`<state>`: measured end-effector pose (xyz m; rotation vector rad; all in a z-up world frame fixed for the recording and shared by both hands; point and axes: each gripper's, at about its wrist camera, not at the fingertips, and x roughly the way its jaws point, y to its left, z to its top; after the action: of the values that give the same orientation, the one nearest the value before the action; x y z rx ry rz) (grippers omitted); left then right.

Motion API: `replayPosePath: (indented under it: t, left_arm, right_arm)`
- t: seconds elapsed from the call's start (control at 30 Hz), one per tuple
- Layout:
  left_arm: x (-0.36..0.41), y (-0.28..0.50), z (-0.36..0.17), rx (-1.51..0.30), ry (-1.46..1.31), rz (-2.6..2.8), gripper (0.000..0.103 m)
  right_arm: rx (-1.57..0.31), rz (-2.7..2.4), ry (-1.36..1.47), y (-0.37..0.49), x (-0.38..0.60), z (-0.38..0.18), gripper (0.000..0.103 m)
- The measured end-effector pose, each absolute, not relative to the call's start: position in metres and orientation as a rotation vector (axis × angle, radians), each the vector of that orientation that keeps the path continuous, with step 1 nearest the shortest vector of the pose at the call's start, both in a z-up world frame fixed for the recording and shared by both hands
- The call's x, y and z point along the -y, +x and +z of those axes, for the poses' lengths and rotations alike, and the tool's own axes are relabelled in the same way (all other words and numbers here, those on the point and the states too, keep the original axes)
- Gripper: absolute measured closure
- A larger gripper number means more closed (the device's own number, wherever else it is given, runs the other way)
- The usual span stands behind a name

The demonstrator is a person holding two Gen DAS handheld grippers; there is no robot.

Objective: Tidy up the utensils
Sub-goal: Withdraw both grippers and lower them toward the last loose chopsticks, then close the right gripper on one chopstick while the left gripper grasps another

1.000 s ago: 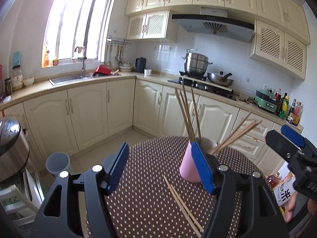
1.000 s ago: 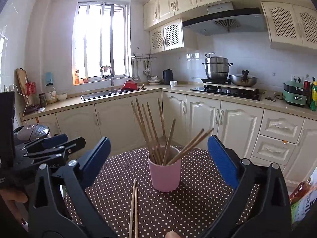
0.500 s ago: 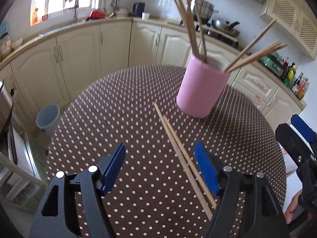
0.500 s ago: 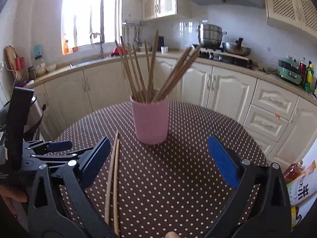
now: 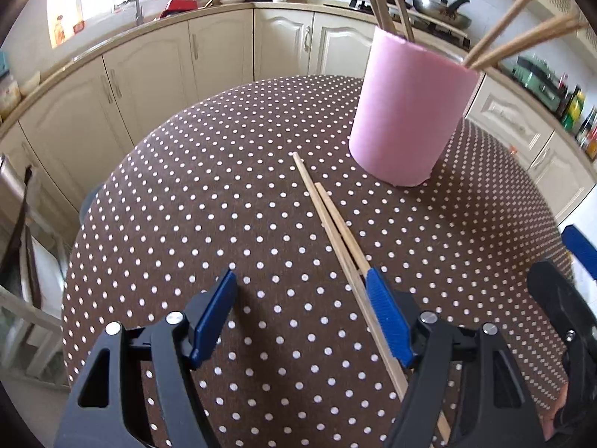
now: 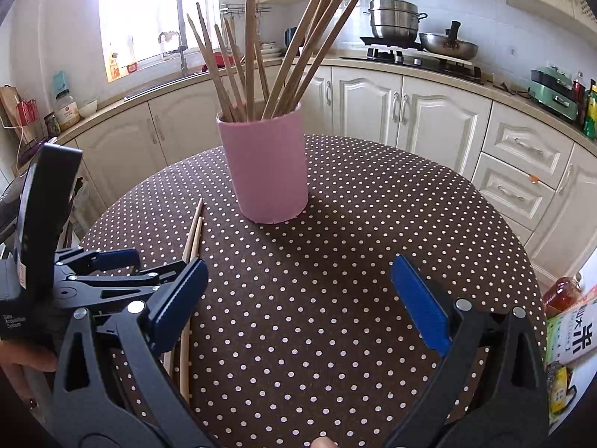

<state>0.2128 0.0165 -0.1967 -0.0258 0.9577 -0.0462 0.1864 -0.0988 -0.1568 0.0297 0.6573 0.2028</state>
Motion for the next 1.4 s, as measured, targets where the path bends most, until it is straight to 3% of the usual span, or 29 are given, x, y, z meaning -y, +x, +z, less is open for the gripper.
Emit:
replayPosePath:
  t: [0.47, 0.63, 0.9, 1.4]
  left_arm:
    - [-0.010, 0.252, -0.198, -0.975, 0.049, -0.006, 0.031]
    - [-0.017, 0.256, -0.197, -0.967, 0.059, -0.040, 0.031]
    - [-0.037, 0.242, -0.193, -0.967, 0.107, -0.094, 0.048]
    - [-0.084, 0.262, -0.192, -0.989, 0.002, -0.045, 0.050]
  right_arm:
    - [-0.650, 0.190, 0.000, 0.191, 0.098, -0.162, 0.006]
    - [-0.585, 0.122, -0.146, 0.185, 0.083, -0.158, 0.006]
    - [-0.530, 0.104, -0.241, 0.180, 0.060, -0.159, 0.006]
    - [-0.809, 0.337, -0.083, 0.232, 0.027, -0.174, 0.007]
